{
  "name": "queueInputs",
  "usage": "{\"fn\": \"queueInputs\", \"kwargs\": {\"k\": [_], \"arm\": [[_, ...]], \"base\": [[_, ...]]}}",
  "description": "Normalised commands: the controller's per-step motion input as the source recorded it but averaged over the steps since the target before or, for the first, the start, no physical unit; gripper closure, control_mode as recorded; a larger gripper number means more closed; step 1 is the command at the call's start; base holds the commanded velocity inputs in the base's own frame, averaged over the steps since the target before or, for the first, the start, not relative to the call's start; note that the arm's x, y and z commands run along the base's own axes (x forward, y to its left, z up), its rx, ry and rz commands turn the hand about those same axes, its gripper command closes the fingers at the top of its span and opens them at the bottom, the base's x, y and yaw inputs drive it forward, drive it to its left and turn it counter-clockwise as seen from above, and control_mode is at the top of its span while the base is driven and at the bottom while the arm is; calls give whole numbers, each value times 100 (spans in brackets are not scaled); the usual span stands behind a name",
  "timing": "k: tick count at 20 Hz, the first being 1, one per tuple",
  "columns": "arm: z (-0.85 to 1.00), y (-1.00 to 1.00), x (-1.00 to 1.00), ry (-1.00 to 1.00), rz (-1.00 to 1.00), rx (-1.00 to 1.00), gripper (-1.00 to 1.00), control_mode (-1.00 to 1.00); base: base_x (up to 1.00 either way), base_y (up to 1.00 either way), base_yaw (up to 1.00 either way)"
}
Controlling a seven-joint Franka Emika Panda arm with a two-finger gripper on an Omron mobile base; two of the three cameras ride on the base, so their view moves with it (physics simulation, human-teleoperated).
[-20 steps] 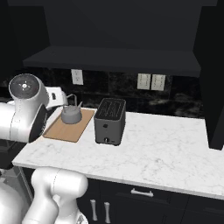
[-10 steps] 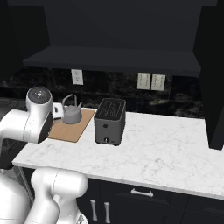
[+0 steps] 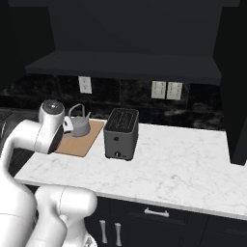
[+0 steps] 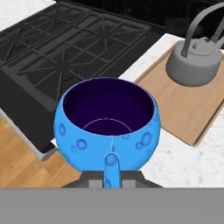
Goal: Pick the kettle from the counter and place it on the tray. Then pick the mug from the cabinet and place it on the tray. Then close the cabinet doors.
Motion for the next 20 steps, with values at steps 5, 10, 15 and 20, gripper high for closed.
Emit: {"fn": "queueInputs", "kwargs": {"k": [5, 10, 15, 20], "arm": [[-41, 0, 43, -3, 0, -8, 100, -100], [-27, 0, 51, 0, 0, -4, 100, -100], [-19, 0, 53, 0, 0, 0, 100, -100], [-27, 0, 51, 5, 0, -1, 100, -100]], "base": [[0, 0, 0], [0, 0, 0], [0, 0, 0], [0, 0, 0]]}}
